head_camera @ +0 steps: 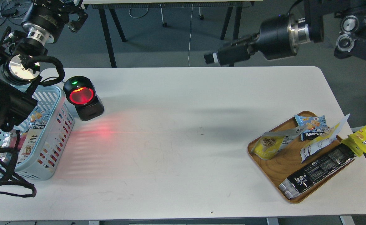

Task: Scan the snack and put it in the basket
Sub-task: 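Move the right gripper over the yellow snack bag on the wooden tray, then grasp the yellow snack bag with the right gripper and lift it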

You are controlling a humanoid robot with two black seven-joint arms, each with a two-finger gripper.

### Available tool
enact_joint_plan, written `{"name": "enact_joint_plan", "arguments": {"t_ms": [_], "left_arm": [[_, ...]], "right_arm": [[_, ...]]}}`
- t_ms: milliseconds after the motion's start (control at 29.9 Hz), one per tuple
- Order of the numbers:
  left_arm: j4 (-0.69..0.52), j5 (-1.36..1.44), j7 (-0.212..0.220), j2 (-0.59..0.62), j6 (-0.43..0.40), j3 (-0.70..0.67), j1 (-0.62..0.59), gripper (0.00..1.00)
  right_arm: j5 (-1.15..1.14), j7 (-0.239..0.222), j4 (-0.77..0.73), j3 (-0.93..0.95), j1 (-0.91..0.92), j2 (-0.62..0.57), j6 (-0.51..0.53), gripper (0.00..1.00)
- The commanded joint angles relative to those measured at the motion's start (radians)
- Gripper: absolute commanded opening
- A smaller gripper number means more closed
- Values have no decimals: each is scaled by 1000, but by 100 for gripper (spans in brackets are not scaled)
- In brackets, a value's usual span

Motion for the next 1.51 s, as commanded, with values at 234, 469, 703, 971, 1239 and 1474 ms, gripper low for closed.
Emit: {"name": "enact_joint_plan", "arguments": {"t_ms": [234,469,703,971,1239,1474], "left_arm": [[0,0,-5,2,0,-1,5,100],[2,0,-5,-8,0,-1,4,100],[8,0,-8,-1,0,-1,2,100],[8,-1,-14,8,0,-3,2,100],[9,0,-14,38,0,-3,4,100],[9,0,-14,52,0,-3,-4,100]], "right_arm": [[-479,1,306,-259,60,-187,-27,85],[-617,1,277,-348,14,-179,-94,79],[-632,1,174,-347,-74,-147,-99,58],[-637,1,145,-346,-65,-117,-102,18],[-649,1,139,-348,-67,-127,-105,0],[-632,1,153,-342,43,-138,-104,0]]}}
